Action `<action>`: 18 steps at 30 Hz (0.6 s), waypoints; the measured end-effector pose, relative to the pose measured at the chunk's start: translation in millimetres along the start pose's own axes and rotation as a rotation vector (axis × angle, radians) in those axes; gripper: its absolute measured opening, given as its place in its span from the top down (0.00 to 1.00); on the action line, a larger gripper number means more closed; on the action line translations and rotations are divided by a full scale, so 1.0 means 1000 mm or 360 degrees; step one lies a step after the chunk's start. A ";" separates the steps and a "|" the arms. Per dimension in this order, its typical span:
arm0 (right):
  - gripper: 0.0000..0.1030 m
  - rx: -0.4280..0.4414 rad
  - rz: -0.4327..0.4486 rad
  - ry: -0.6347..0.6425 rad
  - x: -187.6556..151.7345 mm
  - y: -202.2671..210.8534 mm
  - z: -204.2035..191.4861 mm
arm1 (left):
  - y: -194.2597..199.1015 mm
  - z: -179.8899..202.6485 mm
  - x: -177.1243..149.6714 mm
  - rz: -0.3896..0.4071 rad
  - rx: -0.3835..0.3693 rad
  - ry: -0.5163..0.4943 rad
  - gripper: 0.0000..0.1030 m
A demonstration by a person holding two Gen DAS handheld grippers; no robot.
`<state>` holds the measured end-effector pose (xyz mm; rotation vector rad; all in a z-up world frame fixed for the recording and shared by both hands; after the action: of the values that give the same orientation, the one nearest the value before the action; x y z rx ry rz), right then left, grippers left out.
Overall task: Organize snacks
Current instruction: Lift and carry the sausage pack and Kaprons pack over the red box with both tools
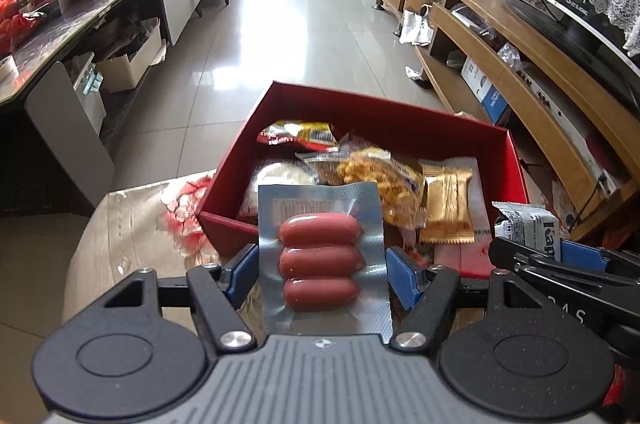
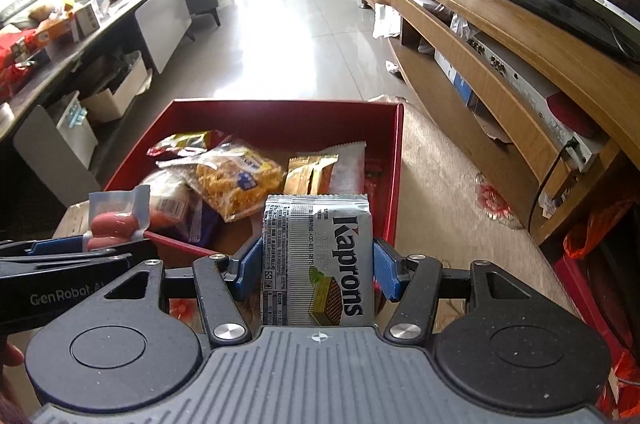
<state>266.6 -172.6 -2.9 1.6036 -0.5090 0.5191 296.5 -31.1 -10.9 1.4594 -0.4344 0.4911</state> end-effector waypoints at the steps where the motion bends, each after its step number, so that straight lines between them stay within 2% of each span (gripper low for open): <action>1: 0.37 -0.0002 0.0005 -0.0001 0.003 -0.001 0.000 | -0.002 0.000 0.004 0.0004 0.0000 0.0005 0.37; 10: 0.37 0.0026 0.0051 -0.0039 0.030 -0.022 0.006 | -0.028 0.009 0.039 0.0041 0.0029 -0.0018 0.36; 18: 0.37 0.0040 0.0045 -0.0068 0.035 -0.054 0.010 | -0.061 0.014 0.054 0.0030 0.0035 -0.0026 0.37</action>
<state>327.8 -178.7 -25.2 1.6364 -0.5602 0.5151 375.6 -45.0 -29.9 1.4828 -0.4576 0.5008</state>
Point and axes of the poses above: each gripper's, at about its wrist camera, not at the fingertips, and y roughly against the way its jaws point, z to its right, x to its top, the point moved 6 cm from there along -y, roughly the way its jaws point, and after that the axes turned 3 degrees about -z, right-handed, at the moved point
